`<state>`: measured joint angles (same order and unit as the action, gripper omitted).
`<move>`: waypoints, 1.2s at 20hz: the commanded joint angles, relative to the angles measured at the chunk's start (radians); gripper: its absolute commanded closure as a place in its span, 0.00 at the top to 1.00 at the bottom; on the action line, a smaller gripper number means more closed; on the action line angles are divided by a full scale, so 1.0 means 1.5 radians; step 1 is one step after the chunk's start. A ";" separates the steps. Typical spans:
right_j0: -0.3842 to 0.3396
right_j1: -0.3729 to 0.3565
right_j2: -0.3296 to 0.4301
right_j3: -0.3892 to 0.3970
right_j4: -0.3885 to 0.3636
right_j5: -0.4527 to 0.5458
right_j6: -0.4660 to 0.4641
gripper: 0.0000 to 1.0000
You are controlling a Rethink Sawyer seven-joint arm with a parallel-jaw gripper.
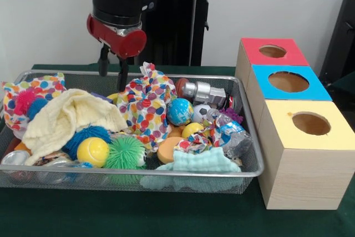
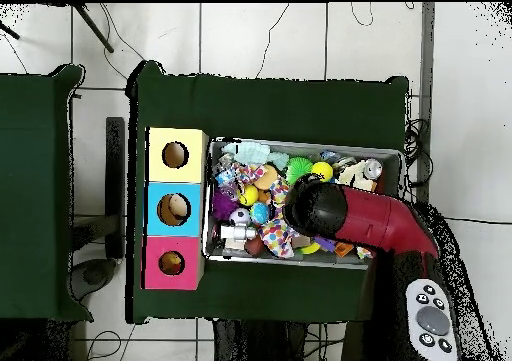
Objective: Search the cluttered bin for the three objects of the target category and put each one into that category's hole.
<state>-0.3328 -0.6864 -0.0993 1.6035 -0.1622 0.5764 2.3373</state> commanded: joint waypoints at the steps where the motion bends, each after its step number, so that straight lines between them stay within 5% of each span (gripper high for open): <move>1: 0.026 0.064 -0.045 -0.010 0.077 -0.015 0.219 1.00; 7: 0.074 0.118 -0.083 0.028 0.118 -0.118 0.268 1.00; 16: 0.147 0.176 -0.119 0.035 0.218 -0.148 0.334 1.00; 24: 0.187 0.188 -0.141 0.038 0.249 -0.147 0.326 1.00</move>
<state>-0.0630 -0.4540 -0.3103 1.6009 0.1439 0.4098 2.5825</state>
